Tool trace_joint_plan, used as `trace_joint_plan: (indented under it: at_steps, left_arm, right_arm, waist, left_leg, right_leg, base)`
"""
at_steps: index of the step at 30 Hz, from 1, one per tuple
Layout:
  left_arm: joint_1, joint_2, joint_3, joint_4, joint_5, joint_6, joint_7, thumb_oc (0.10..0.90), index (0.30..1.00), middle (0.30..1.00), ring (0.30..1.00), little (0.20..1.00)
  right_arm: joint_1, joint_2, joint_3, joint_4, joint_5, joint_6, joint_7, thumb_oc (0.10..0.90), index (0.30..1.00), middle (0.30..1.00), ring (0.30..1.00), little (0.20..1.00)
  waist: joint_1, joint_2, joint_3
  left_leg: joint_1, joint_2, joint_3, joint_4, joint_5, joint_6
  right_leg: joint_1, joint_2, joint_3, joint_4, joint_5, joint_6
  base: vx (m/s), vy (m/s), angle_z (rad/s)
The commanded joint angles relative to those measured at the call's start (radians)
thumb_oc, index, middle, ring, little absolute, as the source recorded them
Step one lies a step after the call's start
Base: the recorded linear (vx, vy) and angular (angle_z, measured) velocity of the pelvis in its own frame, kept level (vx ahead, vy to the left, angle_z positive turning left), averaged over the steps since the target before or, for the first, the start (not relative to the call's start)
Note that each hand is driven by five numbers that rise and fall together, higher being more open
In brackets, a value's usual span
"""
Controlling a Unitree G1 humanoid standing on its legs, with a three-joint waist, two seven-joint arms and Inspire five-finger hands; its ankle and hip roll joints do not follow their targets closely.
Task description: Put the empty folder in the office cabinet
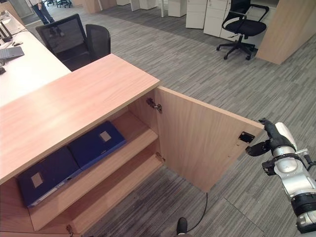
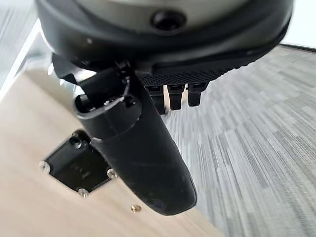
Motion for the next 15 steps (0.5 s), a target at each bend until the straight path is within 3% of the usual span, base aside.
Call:
trace_joint_plan:
  at_steps: [1, 7, 15]
  left_arm:
    - [-0.018, 0.083, -0.03, 0.024, 0.003, -0.008, -0.015, 0.8, 0.9, 0.9, 0.9, 0.9]
    - [-0.025, 0.084, -0.024, 0.035, 0.014, -0.008, -0.022, 0.8, 0.9, 0.9, 0.9, 0.9]
    - [-0.045, 0.084, -0.006, 0.044, 0.028, -0.001, -0.019, 0.8, 0.9, 0.9, 0.9, 0.9]
  right_arm:
    - [-0.266, 0.003, 0.139, -0.272, 0.089, -0.155, 0.125, 0.8, 0.9, 0.9, 0.9, 0.9]
    - [-0.323, 0.022, 0.246, -0.408, 0.171, -0.173, 0.198, 0.8, 0.9, 0.9, 0.9, 0.9]
    - [-0.35, 0.167, 0.383, -0.625, 0.275, -0.149, 0.3, 0.8, 0.9, 0.9, 0.9, 0.9]
  waist:
    - [0.028, -0.118, -0.044]
    - [0.032, -0.127, -0.05]
    - [0.046, -0.136, -0.06]
  left_leg:
    - [0.012, 0.02, -0.031, 0.013, 0.175, -0.083]
    - [0.016, 0.028, -0.028, 0.012, 0.175, -0.087]
    - [0.021, 0.042, -0.027, 0.015, 0.179, -0.089]
  right_leg:
    - [0.086, 0.02, 0.006, 0.045, -0.189, 0.001]
    - [0.091, 0.026, 0.008, 0.04, -0.193, -0.001]
    - [0.099, 0.035, 0.001, 0.04, -0.196, -0.008]
  base:
    - [0.0, 0.0, 0.0]
    - [-0.01, -0.012, -0.11]
    - [0.0, -0.002, -0.01]
